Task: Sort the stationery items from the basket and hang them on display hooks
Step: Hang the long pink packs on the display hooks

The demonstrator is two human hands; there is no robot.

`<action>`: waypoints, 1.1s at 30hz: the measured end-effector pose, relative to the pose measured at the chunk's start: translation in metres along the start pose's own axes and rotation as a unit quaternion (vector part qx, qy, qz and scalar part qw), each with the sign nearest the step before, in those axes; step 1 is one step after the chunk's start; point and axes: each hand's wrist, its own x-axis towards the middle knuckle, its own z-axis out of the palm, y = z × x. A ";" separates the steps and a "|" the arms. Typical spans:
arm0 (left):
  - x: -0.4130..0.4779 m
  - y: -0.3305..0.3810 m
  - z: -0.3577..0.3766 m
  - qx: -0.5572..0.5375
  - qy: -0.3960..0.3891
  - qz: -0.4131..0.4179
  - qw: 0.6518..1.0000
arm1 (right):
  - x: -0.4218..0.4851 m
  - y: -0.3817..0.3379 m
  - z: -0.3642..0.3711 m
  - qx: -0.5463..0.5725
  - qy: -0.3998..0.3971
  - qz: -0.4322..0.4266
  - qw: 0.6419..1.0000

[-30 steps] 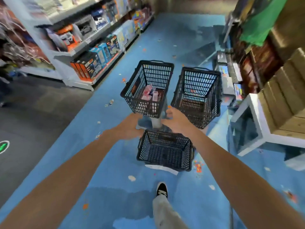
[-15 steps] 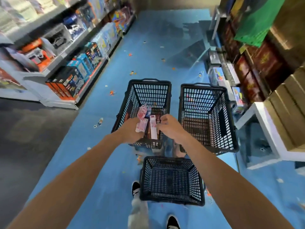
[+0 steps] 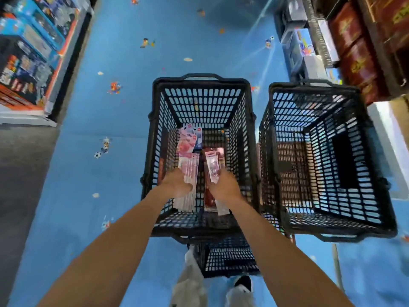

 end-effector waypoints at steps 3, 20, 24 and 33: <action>0.043 -0.012 0.022 -0.027 -0.028 -0.026 0.999 | 0.026 0.006 0.022 -0.041 0.008 0.060 0.997; 0.100 -0.009 0.097 0.092 0.052 -0.062 0.992 | 0.065 0.034 0.058 -0.070 0.071 0.143 0.985; 0.101 -0.015 0.109 0.123 0.068 -0.057 0.988 | 0.066 0.036 0.057 -0.061 0.068 0.151 0.984; 0.104 -0.011 0.115 0.080 0.095 -0.084 0.989 | 0.064 0.038 0.055 -0.069 0.060 0.143 0.986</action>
